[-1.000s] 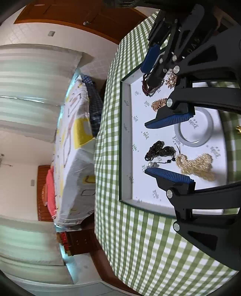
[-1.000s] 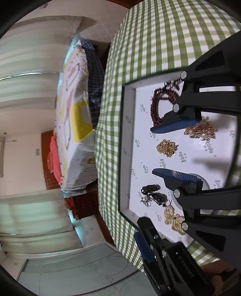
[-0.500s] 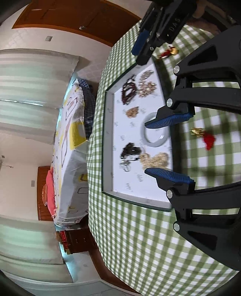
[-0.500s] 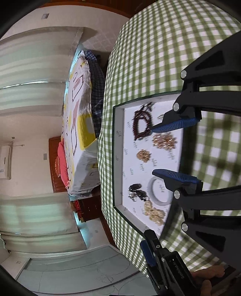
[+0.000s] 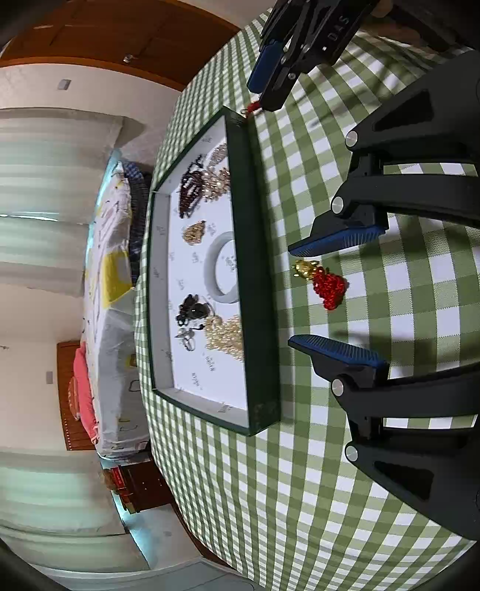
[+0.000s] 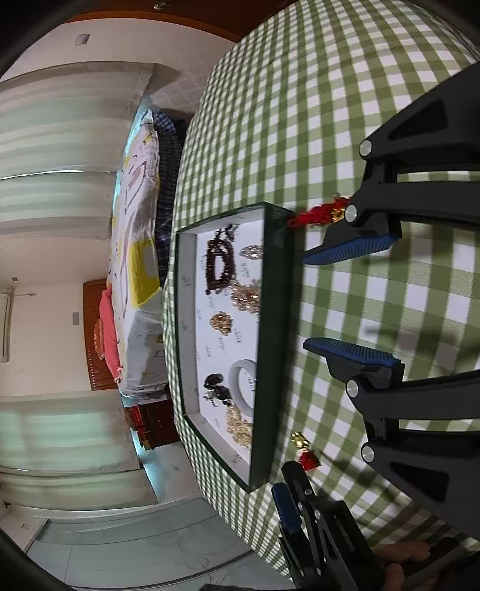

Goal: Organize jewelry
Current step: 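Grasp the red knot charm with the left tool while the right tool grasps the coin pendant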

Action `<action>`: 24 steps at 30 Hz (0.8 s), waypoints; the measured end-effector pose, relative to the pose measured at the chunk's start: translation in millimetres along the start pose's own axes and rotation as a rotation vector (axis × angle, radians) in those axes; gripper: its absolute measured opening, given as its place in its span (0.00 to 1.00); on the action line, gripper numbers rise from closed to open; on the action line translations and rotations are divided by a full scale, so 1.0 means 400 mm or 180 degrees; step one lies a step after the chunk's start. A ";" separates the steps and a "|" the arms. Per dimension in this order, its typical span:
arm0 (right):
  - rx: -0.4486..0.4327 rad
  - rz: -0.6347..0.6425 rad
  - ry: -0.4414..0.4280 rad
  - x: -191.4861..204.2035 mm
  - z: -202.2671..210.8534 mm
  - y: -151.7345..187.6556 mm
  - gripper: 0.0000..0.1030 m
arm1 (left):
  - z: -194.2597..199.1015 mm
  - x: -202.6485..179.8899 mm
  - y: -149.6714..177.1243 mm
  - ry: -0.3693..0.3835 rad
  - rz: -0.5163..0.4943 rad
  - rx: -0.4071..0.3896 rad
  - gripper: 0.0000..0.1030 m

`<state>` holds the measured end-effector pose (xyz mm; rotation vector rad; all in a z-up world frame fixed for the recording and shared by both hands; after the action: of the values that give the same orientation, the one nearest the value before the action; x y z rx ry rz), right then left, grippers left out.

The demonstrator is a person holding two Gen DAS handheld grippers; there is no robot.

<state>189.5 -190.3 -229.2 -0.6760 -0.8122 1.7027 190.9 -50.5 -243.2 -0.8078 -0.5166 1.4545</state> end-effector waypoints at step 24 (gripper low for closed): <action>-0.0018 -0.0069 -0.0029 -0.006 0.015 0.014 0.40 | -0.043 -0.028 0.038 0.0110 -0.0101 0.0283 0.14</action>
<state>182.2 -194.7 -229.9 -0.6614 -0.8281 1.6855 192.9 -65.4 -263.9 -0.7498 -0.4337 1.4221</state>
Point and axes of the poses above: each gripper's, at about its wrist camera, not at the fingertips, and z roughly against the way its jaws point, x to its left, y to its underside, the point moved 10 cm from there along -z, roughly the way its jaws point, and after that the axes turned 8 degrees about z, right-handed, at the moved point
